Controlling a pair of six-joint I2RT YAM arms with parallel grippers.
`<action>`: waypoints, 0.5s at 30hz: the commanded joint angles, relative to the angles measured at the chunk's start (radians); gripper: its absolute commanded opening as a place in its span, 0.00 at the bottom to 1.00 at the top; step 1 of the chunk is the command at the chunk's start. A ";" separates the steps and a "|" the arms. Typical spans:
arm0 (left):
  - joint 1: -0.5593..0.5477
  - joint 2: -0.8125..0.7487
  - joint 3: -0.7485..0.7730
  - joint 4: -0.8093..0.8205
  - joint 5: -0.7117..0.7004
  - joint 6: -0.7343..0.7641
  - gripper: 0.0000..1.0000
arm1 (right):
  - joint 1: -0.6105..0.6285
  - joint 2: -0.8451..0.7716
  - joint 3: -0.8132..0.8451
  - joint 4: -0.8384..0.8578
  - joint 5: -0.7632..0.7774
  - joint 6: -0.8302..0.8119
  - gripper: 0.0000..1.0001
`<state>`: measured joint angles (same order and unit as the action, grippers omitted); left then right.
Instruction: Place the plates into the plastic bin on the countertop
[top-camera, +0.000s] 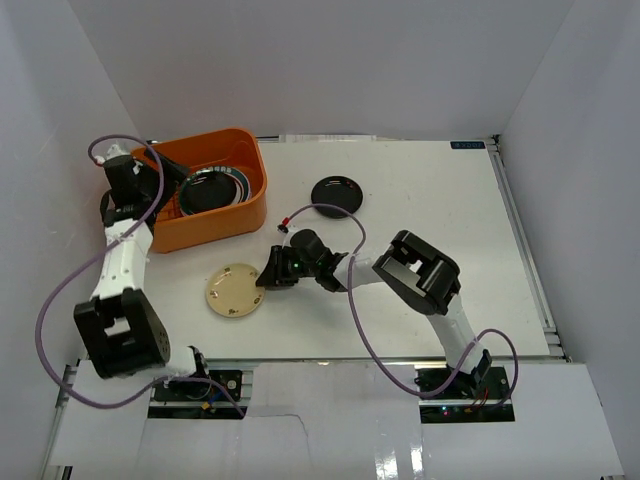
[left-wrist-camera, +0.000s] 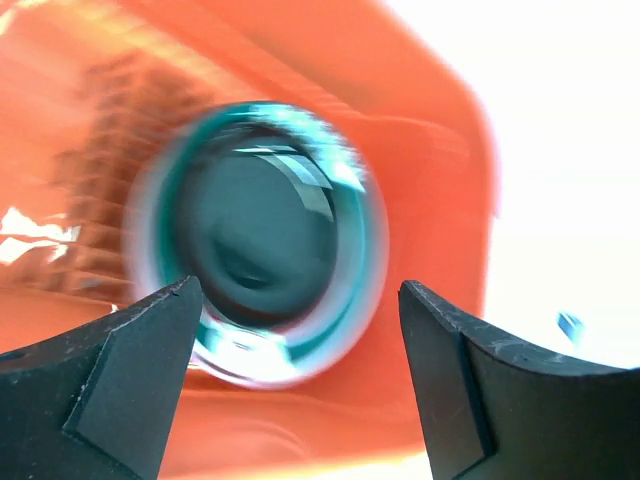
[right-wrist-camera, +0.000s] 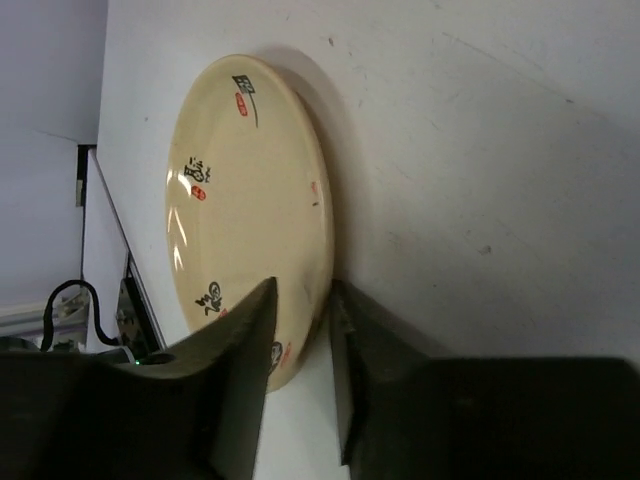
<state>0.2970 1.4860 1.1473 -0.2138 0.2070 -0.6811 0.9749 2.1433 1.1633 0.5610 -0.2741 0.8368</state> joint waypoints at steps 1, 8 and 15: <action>-0.125 -0.234 -0.064 0.071 0.039 0.037 0.90 | 0.011 0.046 0.000 0.002 -0.014 0.094 0.28; -0.282 -0.513 -0.248 -0.100 0.122 0.130 0.86 | -0.048 -0.216 -0.303 0.169 0.024 0.120 0.08; -0.326 -0.612 -0.385 -0.274 0.420 0.160 0.82 | -0.220 -0.567 -0.530 0.172 -0.091 0.055 0.08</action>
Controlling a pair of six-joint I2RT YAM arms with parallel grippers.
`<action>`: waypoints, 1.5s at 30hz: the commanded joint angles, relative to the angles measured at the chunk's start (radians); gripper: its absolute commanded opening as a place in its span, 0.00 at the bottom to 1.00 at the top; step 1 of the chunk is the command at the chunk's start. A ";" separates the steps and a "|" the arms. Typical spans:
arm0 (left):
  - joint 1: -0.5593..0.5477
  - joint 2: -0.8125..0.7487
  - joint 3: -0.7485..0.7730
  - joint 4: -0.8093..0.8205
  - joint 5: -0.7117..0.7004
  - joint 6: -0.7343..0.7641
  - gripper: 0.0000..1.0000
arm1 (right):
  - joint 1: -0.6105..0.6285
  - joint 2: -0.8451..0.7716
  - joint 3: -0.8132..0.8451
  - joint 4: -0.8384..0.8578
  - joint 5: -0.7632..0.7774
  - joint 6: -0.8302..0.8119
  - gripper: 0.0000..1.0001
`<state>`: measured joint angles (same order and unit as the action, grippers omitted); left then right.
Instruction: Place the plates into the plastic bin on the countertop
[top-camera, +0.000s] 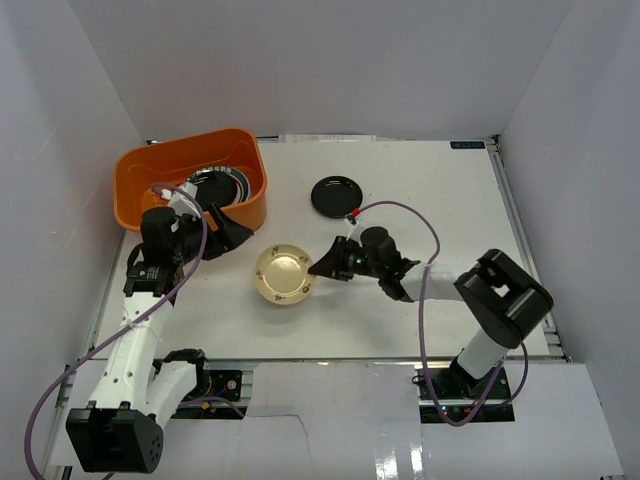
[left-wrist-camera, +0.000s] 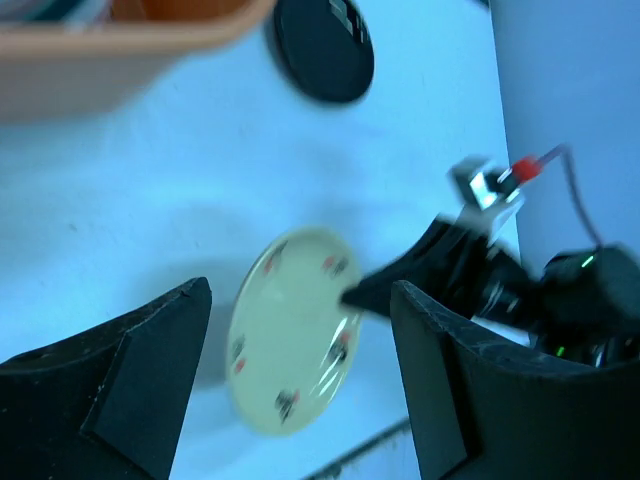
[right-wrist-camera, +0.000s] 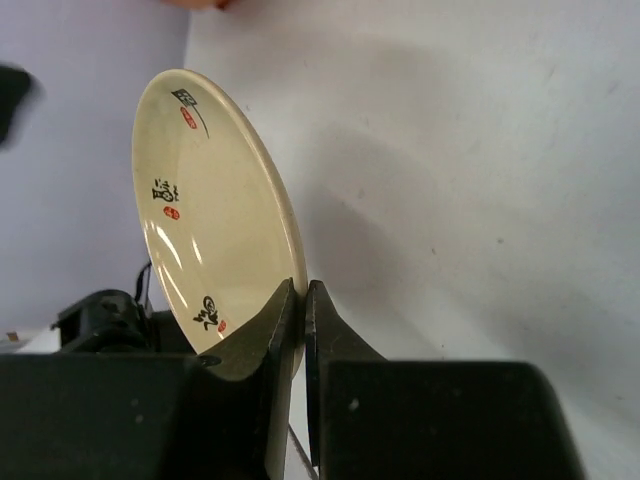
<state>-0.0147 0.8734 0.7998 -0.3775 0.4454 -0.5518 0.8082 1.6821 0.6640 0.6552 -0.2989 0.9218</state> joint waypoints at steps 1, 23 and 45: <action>-0.033 0.018 -0.045 -0.107 0.197 0.029 0.82 | -0.081 -0.126 -0.040 0.064 -0.077 -0.035 0.08; -0.209 0.421 0.350 0.170 0.034 -0.114 0.00 | -0.397 -0.200 0.034 -0.029 -0.178 -0.072 0.65; 0.318 0.659 0.412 0.166 -0.317 -0.163 0.00 | -0.504 0.452 0.595 -0.305 0.043 -0.138 0.66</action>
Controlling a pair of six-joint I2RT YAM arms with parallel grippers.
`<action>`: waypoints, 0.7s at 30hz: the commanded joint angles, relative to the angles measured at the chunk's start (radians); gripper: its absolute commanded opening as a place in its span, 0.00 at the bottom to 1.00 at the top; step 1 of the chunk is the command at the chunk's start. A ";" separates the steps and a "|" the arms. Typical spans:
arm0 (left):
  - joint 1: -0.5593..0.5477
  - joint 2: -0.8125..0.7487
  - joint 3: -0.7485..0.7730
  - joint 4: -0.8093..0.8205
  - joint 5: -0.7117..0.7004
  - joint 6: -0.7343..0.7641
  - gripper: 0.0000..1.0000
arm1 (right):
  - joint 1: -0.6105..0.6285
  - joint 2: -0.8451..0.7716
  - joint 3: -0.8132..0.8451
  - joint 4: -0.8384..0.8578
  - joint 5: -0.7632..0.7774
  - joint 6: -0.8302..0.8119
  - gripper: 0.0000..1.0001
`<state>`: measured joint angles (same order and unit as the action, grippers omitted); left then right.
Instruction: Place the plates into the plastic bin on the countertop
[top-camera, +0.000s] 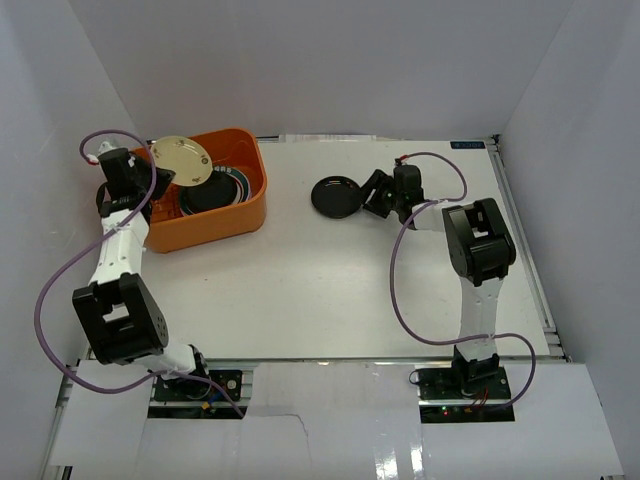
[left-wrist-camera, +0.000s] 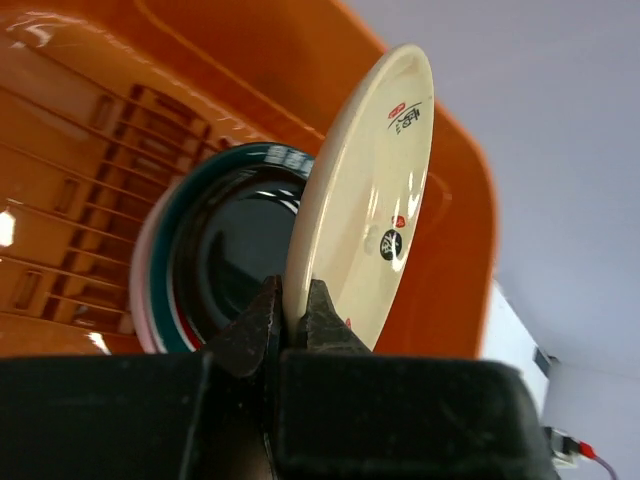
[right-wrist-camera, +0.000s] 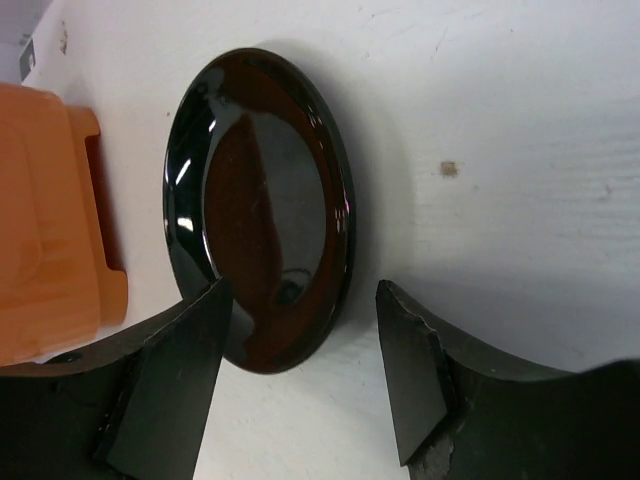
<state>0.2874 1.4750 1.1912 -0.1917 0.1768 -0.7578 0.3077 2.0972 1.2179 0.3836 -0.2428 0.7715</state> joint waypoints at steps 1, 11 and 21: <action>0.018 0.077 0.037 -0.034 -0.040 0.054 0.02 | -0.002 0.047 0.046 -0.025 -0.021 0.026 0.66; 0.018 0.123 0.001 -0.035 -0.037 0.064 0.55 | -0.004 0.121 0.091 0.003 -0.076 0.101 0.30; 0.009 -0.001 0.021 -0.037 0.084 0.107 0.86 | -0.044 -0.140 -0.178 0.196 -0.121 0.106 0.08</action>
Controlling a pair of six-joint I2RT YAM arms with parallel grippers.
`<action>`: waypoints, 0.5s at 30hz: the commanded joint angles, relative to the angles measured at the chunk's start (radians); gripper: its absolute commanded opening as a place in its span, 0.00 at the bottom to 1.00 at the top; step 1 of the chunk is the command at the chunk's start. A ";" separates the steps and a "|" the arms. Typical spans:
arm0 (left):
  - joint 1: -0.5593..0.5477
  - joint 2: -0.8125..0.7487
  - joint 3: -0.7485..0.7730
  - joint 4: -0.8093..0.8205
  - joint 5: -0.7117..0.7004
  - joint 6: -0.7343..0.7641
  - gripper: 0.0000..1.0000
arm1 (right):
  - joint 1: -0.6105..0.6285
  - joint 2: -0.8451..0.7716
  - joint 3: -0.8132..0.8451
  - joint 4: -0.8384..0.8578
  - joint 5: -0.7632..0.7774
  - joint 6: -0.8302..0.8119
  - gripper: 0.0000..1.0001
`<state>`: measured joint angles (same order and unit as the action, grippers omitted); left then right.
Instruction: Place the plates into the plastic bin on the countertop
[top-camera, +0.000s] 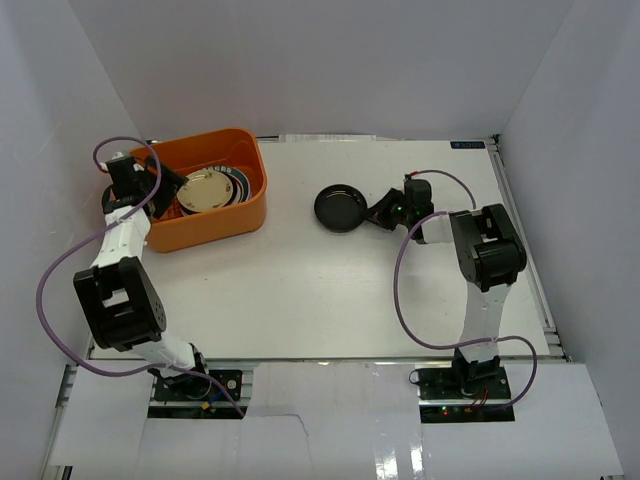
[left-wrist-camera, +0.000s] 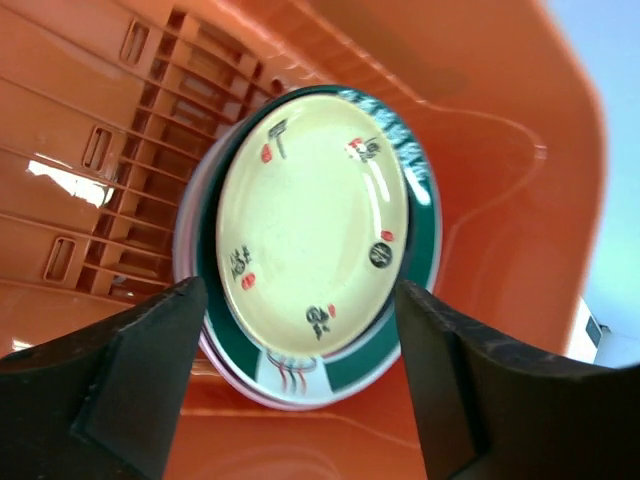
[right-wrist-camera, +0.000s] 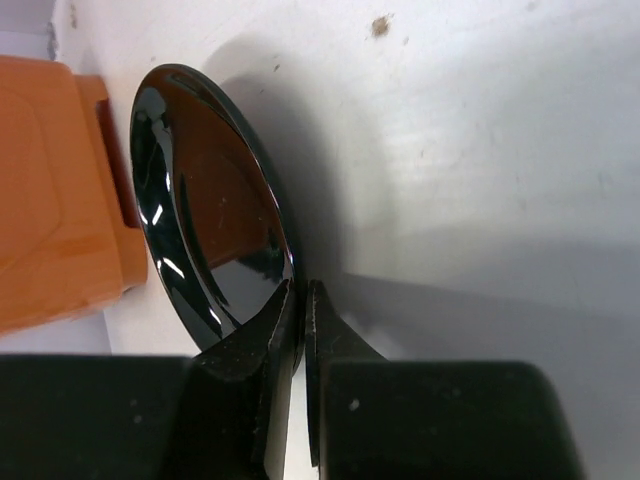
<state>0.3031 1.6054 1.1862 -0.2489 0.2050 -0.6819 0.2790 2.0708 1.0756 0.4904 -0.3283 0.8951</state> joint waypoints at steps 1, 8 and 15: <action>-0.018 -0.163 0.017 0.019 0.018 0.038 0.87 | -0.015 -0.171 -0.075 0.094 -0.046 -0.024 0.08; -0.284 -0.412 -0.068 0.008 -0.129 0.157 0.89 | 0.024 -0.406 -0.224 0.137 -0.126 -0.050 0.08; -0.613 -0.374 -0.119 -0.029 0.086 0.153 0.88 | 0.130 -0.543 -0.200 0.054 -0.178 -0.113 0.08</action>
<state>-0.2607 1.1835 1.1015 -0.2104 0.2043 -0.5446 0.3801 1.5726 0.8577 0.5373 -0.4400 0.8181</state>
